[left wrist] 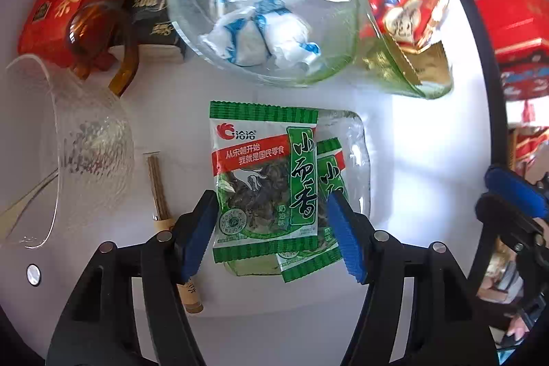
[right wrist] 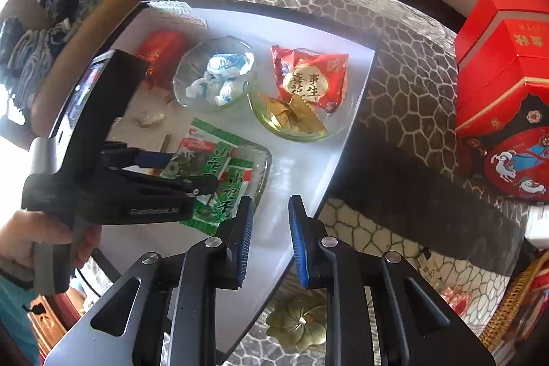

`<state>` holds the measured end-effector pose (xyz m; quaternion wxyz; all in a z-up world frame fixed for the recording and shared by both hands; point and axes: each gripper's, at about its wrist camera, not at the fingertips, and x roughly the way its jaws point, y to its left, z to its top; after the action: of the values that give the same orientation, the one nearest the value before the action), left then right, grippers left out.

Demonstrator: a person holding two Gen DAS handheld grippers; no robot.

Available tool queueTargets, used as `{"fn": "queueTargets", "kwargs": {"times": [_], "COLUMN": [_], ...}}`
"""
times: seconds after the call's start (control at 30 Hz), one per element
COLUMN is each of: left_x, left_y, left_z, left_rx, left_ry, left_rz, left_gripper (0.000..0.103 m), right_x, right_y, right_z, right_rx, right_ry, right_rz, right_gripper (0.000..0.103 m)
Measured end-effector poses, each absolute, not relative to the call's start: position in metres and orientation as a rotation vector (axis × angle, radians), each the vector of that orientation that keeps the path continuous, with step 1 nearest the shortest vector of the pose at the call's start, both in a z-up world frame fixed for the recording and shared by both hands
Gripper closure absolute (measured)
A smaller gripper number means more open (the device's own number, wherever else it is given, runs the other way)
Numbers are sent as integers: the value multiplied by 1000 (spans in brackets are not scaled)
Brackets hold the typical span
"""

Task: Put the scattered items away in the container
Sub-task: 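Withdraw both tools from the box toward the brass flower dish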

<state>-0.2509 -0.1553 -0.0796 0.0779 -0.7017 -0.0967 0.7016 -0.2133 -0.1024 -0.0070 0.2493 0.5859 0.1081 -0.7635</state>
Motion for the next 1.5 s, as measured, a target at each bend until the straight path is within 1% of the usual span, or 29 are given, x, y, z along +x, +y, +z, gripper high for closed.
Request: {"fn": "queueTargets", "kwargs": {"times": [0.07, 0.1, 0.3, 0.4, 0.47, 0.57, 0.7, 0.83, 0.87, 0.93, 1.03, 1.1, 1.17, 1.2, 1.27, 1.33, 1.4, 1.43, 1.47, 1.5], "left_x": [-254, -257, -262, -259, -261, -264, -263, -259, -258, -256, -236, -231, -226, -224, -218, -212, -206, -203, -202, -200], "left_y": [-159, -162, -156, -134, -120, -96, -79, -66, -63, -61, -58, -67, -77, -81, -84, -79, -70, -65, -60, -56], "left_z": [-75, -74, -84, -83, -82, -80, -80, -79, -79, -78, -77, -69, -62, -62, -67, -73, -79, -80, -80, -80], "left_rx": [-2106, -2111, -2150, -2142, -2133, -2128, -2136, -2133, -2132, -2129, -2140, -2136, -2143, -2156, -2195, -2206, -2209, -2224, -2249, -2265], "left_ry": [-272, -273, -288, -217, -216, -215, -140, -160, -161, -144, -188, -184, -193, -199, -233, -308, -360, -374, -374, -384], "left_rz": [2126, 2140, 2078, 2108, 2112, 2104, 2108, 2089, 2087, 2090, 2064, 2082, 2092, 2088, 2054, 1985, 1923, 1904, 1899, 1878], "left_gripper": [42, 41, 42, 40, 40, 40, 40, 40, 38, 38, 39, 39, 34, 30, 29, 30, 32, 28, 28, 24], "right_x": [-211, -211, -205, -203, -203, -203, -201, -195, -195, -191, -184, -180, -176, -174, -169, -164, -160, -159, -157, -156], "right_y": [-99, -98, -84, -73, -65, -56, -42, -26, -24, -20, -17, -15, -11, -9, -5, -2, 1, 2, 5, 7], "right_z": [-4, -2, 28, 40, 45, 48, 47, 38, 36, 33, 31, 32, 32, 31, 28, 27, 28, 29, 30, 31], "right_rx": [1583, 1573, 1474, 1443, 1433, 1425, 1425, 1448, 1450, 1455, 1461, 1456, 1457, 1460, 1470, 1474, 1477, 1476, 1477, 1477], "right_ry": [277, 272, 166, 139, 112, 92, 82, 62, 57, 45, 54, 58, 53, 46, 31, 20, 18, 21, 29, 31], "right_rz": [-2080, -2083, -2108, -2118, -2119, -2130, -2142, -2143, -2141, -2137, -2129, -2127, -2134, -2133, -2129, -2128, -2130, -2130, -2134, -2137], "right_gripper": [82, 79, 79, 78, 76, 76, 76, 76, 76, 76, 76, 76, 75, 74, 73, 73, 73, 73, 73, 73]}}
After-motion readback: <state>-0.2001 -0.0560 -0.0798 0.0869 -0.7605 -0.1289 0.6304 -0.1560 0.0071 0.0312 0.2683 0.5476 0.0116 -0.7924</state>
